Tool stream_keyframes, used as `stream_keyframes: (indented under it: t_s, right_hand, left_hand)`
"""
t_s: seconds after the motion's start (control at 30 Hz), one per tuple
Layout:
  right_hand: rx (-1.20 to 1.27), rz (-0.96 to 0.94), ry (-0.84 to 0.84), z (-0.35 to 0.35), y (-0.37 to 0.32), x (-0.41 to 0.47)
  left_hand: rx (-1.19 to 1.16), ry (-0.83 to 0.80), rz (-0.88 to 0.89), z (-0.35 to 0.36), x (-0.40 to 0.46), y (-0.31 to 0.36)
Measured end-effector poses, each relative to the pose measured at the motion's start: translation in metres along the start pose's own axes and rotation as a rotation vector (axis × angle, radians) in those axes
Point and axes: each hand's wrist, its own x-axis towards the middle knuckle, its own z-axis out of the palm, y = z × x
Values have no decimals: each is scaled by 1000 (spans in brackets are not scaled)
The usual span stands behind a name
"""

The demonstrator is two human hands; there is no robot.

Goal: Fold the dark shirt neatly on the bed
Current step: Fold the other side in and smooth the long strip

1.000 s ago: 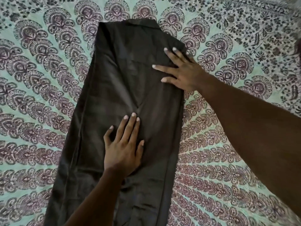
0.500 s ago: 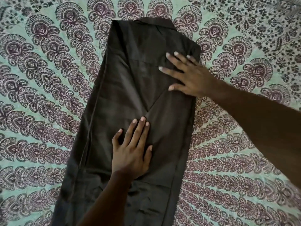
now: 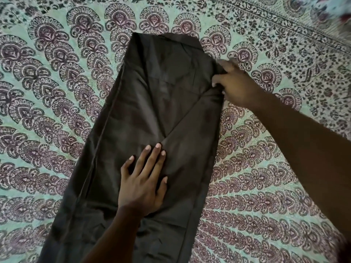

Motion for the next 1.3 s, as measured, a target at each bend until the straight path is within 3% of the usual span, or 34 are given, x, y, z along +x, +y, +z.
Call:
stream_keyframes:
  t_s: [0.2, 0.37, 0.63, 0.83, 0.97, 1.13, 1.3]
  right_hand:
    - [-61, -38, -94, -34, -22, 41]
    - [-75, 7, -43, -31, -28, 50]
    - [380, 343, 226, 11, -4, 30]
    - [413, 364, 183, 3, -3, 37]
    - [439, 376, 328, 3, -4, 34]
    - [203, 262, 701, 39, -61, -33]
    - [59, 206, 360, 99, -101, -75]
  left_hand:
    - [4, -4, -1, 0, 0, -1]
    - [7, 5, 6, 0, -1, -2]
    - [4, 1, 4, 0, 0, -1]
    - [6, -6, 1, 0, -1, 0]
    - [5, 0, 5, -1, 1, 0]
    - [-11, 1, 3, -2, -1, 0]
    - [-15, -14, 3, -2, 0, -1]
